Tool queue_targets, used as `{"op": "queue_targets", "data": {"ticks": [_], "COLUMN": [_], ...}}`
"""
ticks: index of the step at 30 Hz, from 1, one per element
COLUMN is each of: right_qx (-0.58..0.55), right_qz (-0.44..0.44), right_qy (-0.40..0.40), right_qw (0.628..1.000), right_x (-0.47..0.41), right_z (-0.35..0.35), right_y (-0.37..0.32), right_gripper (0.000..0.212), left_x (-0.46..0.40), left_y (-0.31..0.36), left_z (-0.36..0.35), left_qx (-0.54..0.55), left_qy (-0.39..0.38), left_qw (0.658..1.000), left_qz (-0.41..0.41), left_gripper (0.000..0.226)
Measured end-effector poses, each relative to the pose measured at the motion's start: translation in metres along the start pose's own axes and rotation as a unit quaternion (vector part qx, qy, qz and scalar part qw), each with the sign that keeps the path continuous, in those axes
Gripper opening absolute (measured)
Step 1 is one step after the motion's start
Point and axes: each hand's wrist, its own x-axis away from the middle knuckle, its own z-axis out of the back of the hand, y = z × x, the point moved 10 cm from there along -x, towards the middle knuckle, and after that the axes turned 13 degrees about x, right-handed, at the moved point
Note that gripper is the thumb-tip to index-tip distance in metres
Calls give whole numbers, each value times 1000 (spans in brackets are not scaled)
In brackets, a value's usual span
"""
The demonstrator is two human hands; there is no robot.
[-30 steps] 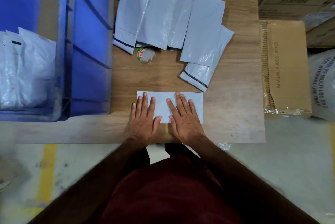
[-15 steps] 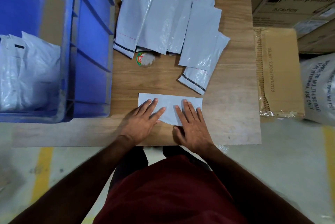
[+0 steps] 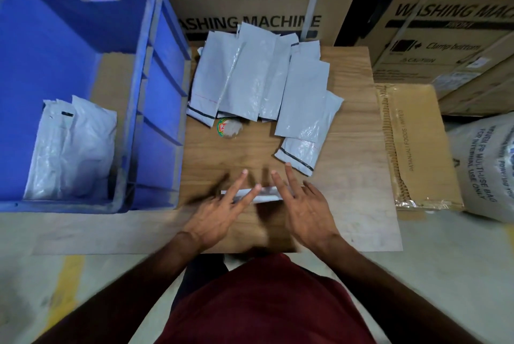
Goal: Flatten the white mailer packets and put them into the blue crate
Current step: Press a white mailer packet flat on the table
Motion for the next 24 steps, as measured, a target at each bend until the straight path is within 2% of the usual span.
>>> {"op": "queue_targets", "data": {"ticks": [2,5,8,12,14,16,18,19,21,24], "right_qx": [2,12,21,29,11,-23,-44,-50,-60,-75], "right_qz": [9,45,81,48,29,23,5,-4,-15,-25], "right_qy": [9,-16,-39,-48,-49,-77,-93,-95,-91,-88], "right_qw": [1000,999,996,997,998,997,995,994,994,993], "right_x": [-2,-5,-11,-22,-18,-8,4,9,12,13], "right_z": [11,14,6,-24,-40,-59,-75,-81,-90,-99], "right_y": [3,3,0,0,-9,-25,-34,-35,-35,-37], "right_gripper": [88,94,91,86,80,71,65,64,65,65], "left_x": [2,3,-2,-14,-13,-8,-3,-1,5,11], "left_y": [0,-2,-9,-34,-52,-58,-45,-37,-27,-31], "left_z": [9,13,10,-6,-15,-20,-31,-42,-72,-99], "left_qx": [10,40,88,119,86,34,19,17,19,24], "left_qy": [-3,-27,-56,-70,-37,26,74,73,21,-28], "left_qw": [1000,999,995,981,969,961,975,984,994,994], "left_qz": [4,-4,9,134,230,273,210,163,109,107], "left_gripper": [124,106,97,92,83,73,64,63,65,67]}}
